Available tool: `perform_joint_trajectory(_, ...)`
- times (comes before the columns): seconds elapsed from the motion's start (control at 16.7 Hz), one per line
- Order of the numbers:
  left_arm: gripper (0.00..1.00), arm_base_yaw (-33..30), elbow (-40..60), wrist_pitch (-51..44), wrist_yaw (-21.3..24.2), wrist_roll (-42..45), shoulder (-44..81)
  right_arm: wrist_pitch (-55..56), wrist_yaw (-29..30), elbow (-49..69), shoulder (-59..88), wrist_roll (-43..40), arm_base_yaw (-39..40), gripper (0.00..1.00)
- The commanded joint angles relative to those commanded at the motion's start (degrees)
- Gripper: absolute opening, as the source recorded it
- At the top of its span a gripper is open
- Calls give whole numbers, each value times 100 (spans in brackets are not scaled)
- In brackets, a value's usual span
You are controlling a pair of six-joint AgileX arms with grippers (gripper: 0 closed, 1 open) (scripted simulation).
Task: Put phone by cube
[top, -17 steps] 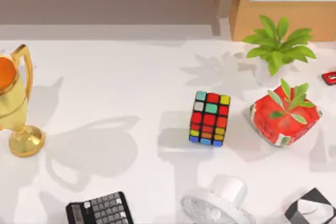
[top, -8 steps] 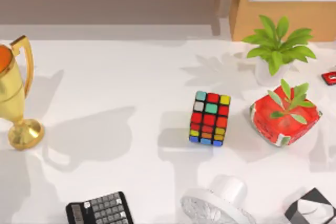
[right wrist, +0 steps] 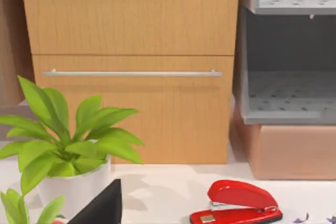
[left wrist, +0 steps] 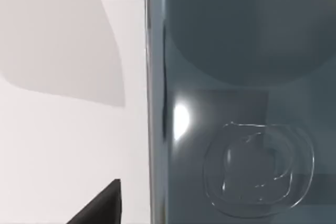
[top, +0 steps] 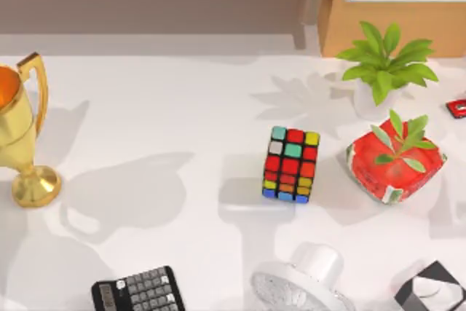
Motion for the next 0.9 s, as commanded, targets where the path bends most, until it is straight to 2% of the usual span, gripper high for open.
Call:
perform_joint_trajectory(0.24,100,-22,-31,34,-5,-11,-6,0,0,0,0,0,0,100)
perform_joint_trajectory(0.6,100,-7,-394,848,2,-1,442,0,0,0,0,0,0,100)
perform_joint_trajectory(0.84,100,-5,-416,894,2,2,478,0,0,0,0,0,0,100)
perform_joint_trajectory(0.9,92,-5,-416,894,2,2,478,0,0,0,0,0,0,100)
